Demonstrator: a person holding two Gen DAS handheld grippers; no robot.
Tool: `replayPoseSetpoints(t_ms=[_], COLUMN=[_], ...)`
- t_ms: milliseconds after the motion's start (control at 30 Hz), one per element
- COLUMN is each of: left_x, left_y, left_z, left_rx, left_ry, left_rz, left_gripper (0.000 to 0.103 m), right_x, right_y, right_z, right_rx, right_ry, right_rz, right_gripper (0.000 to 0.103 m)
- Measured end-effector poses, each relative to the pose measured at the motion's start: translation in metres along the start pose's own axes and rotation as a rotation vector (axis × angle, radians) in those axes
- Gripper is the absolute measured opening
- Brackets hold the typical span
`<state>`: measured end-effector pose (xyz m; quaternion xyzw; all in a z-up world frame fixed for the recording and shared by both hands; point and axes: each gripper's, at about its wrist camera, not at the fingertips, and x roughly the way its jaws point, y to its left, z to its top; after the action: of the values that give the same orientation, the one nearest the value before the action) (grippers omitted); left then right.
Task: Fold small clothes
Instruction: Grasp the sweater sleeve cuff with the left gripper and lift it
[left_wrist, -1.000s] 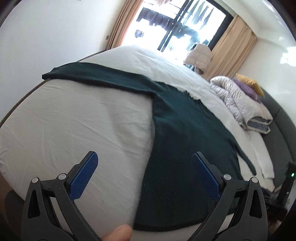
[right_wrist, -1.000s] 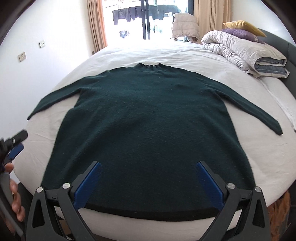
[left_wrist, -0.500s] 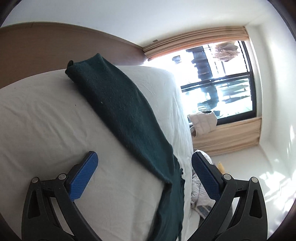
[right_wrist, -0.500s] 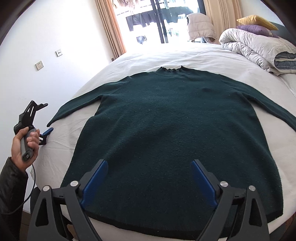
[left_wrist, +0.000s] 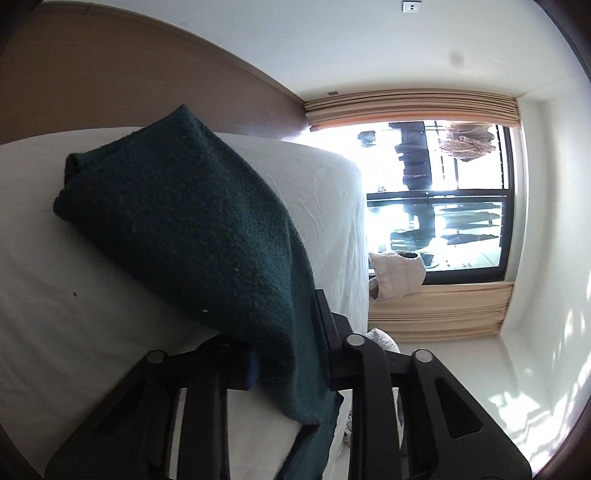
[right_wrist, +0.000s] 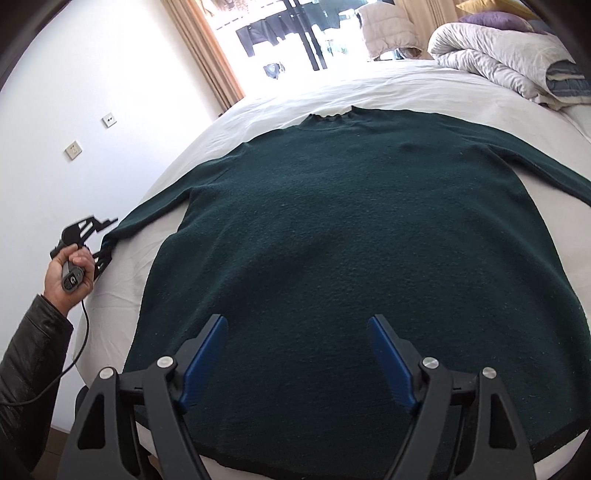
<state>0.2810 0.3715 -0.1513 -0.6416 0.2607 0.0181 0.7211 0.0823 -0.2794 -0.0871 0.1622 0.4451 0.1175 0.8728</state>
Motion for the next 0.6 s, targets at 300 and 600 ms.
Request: replayPoseSetpoints(t_ms=[300, 600], left_x=[0.056, 0.19], left_y=[-0.112, -0.259], left_z=[-0.072, -0.319], left_rx=[0.433, 0.944], left_ry=[-0.007, 0.227], left_rz=[0.062, 0.031], left_gripper=[0.012, 0.013], right_x=[-0.012, -0.042], right_y=[-0.04, -0.117], right_z=[0.0, -0.007], right_rx=[0.101, 0.254], right_ry=[-0.049, -0.12], right_rz=[0.022, -0.022], right_gripper=[0.081, 0.081])
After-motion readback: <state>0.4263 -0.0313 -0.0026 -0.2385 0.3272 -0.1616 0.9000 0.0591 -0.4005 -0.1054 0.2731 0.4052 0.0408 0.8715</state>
